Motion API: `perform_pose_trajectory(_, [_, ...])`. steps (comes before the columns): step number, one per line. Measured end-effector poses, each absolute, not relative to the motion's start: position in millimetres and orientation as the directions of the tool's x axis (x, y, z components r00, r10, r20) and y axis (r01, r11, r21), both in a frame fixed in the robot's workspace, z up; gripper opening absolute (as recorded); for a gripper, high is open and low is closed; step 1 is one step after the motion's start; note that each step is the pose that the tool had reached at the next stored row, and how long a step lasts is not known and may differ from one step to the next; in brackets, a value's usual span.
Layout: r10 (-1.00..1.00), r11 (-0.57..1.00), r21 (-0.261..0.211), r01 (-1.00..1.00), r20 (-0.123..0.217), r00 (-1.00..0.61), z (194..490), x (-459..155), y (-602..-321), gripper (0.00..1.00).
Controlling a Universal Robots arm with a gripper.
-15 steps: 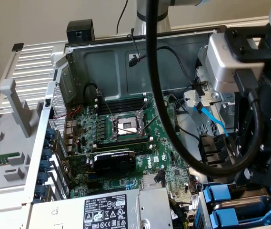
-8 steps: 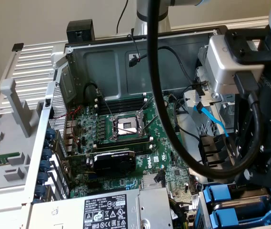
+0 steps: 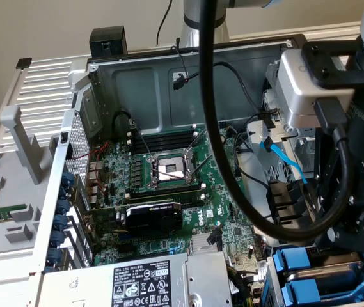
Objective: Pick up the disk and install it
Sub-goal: 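Insert the second disk wire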
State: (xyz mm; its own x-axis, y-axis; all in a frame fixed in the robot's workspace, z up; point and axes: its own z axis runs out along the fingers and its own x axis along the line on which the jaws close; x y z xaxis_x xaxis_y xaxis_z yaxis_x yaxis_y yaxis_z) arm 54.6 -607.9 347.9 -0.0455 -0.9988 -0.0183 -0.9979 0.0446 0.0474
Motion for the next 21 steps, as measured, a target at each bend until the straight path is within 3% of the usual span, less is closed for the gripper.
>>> perform_pose_trajectory(21, [-0.999,0.044,0.049,-0.998,-0.018,-0.045,345.7,55.3,-607.1,0.16])
